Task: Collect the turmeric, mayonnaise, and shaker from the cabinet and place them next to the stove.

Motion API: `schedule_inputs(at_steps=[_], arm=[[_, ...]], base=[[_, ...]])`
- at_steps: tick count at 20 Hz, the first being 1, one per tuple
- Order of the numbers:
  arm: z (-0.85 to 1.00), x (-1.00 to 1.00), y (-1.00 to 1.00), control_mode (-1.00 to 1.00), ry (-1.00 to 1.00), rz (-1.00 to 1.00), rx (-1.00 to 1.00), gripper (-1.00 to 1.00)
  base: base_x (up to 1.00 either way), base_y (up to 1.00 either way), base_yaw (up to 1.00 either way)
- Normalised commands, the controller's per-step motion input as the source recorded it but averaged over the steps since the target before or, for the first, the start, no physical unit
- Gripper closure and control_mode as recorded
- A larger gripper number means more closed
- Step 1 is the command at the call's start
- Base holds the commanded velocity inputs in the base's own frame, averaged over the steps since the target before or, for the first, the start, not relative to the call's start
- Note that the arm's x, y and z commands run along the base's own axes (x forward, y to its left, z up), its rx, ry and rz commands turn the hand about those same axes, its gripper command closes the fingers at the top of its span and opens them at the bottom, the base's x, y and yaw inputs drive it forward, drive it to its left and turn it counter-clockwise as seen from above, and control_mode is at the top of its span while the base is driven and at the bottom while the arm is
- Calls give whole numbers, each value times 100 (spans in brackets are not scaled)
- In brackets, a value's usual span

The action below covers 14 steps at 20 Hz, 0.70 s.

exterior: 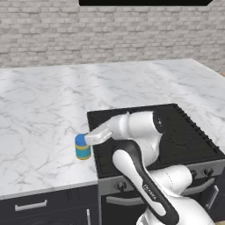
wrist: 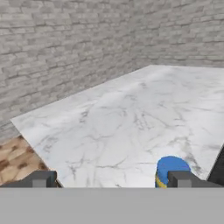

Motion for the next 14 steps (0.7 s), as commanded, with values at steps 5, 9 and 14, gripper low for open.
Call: schedule_inputs(at_steps=[5, 9, 14], arm=[[-7, -31, -3, -100, 2, -12, -1, -100], [-18, -24, 1, -100, 0, 0, -1, -100], [-6, -11, 0, 100, 0, 0, 0, -100]], base=[[0, 0, 0], [0, 0, 0], [-64, -16, -9]])
